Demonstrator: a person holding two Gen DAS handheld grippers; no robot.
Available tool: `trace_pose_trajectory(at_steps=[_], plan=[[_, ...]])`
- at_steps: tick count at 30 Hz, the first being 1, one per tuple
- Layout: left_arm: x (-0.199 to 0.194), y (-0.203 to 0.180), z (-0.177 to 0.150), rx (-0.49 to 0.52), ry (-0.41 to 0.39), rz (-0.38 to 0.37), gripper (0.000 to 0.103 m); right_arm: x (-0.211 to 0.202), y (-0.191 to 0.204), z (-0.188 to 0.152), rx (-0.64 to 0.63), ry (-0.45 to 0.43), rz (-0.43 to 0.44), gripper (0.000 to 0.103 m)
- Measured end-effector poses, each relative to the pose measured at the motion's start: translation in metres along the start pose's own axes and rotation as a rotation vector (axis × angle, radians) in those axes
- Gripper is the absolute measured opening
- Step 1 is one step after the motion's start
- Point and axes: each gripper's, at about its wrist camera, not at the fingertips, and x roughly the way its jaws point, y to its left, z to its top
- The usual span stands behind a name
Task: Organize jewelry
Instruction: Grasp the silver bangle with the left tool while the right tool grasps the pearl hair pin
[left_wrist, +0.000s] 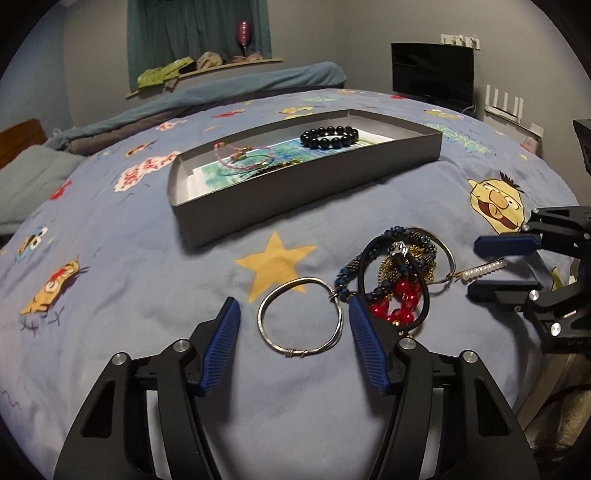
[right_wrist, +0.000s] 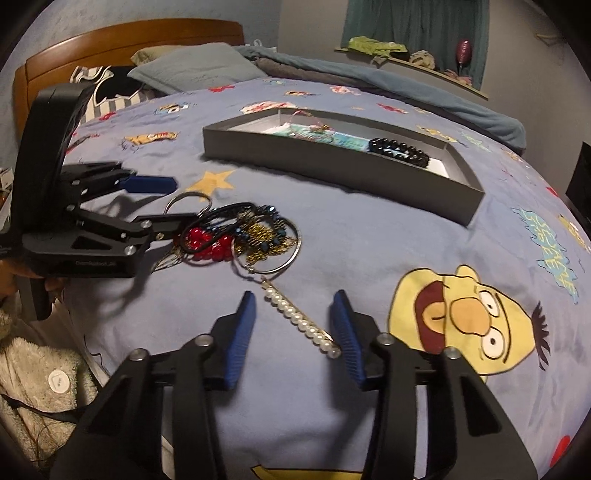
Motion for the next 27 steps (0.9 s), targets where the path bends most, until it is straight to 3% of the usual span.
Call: trace_pose_trajectory(at_steps=[4, 8, 13, 27], plan=[[0.002, 0.000, -0.003, 0.002, 0.005, -0.031, 0.049, 0.000, -0.001, -0.001, -0.008, 0.012, 0.024, 0.032], [-0.001, 0.002, -0.008, 0.001, 0.003, -0.045, 0.049, -0.004, -0.003, -0.003, -0.004, 0.009, 0.052, 0.016], [-0.005, 0.003, -0.009, -0.004, 0.002, -0.052, 0.048, -0.008, -0.003, -0.002, 0.000, -0.007, 0.068, 0.007], [-0.022, 0.021, 0.010, -0.048, -0.035, -0.022, 0.048, -0.023, -0.042, 0.013, 0.131, -0.073, 0.031, 0.006]])
